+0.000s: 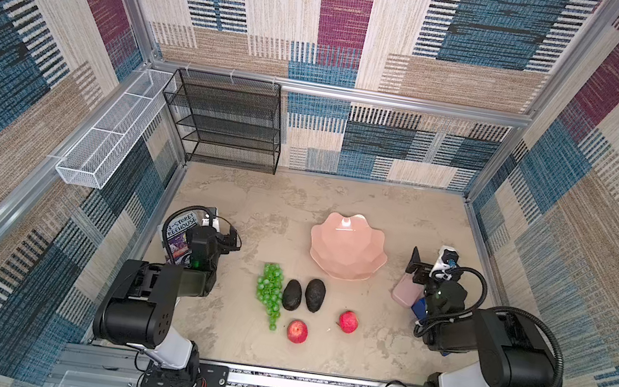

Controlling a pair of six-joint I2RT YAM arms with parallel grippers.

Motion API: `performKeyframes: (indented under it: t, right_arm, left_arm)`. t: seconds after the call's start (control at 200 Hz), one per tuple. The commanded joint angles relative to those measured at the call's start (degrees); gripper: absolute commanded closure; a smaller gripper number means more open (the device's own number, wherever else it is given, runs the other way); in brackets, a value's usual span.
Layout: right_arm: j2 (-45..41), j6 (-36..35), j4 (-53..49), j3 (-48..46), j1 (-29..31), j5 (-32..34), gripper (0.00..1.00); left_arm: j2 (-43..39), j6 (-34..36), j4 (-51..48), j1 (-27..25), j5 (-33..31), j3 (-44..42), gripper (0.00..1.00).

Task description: Place and organize the fake fruits in the fruit bowl

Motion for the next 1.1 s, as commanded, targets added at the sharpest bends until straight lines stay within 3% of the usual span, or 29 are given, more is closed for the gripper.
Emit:
performKeyframes:
  t: [0.0, 0.877, 1.002, 1.047, 1.097]
  right_arm:
    - [-0.1, 0.3, 0.4, 0.2, 0.1, -0.3, 0.0]
    - [-0.8, 0.3, 0.1, 0.3, 0.0, 0.2, 0.0]
    - [-11.4, 1.4, -26.1, 10.9, 0.3, -0.4, 0.0]
    - [-14.8, 6.5, -33.8, 15.0, 0.3, 0.3, 0.0]
    - [-17.9, 11.0, -39.1, 18.1, 0.3, -3.4, 0.0]
  left_arm:
    - [-0.3, -1.1, 1.0, -0.1, 1.2, -0.2, 0.01]
    - [-2.3, -1.6, -0.9, 0.6, 2.4, -0.1, 0.04]
    - [-10.5, -3.6, -19.9, 0.5, -0.7, 5.6, 0.01]
    - [-13.2, -9.3, -28.6, 0.5, -2.6, 9.2, 0.01]
    - [-15.7, -14.9, -34.7, 0.6, -0.9, 12.4, 0.01]
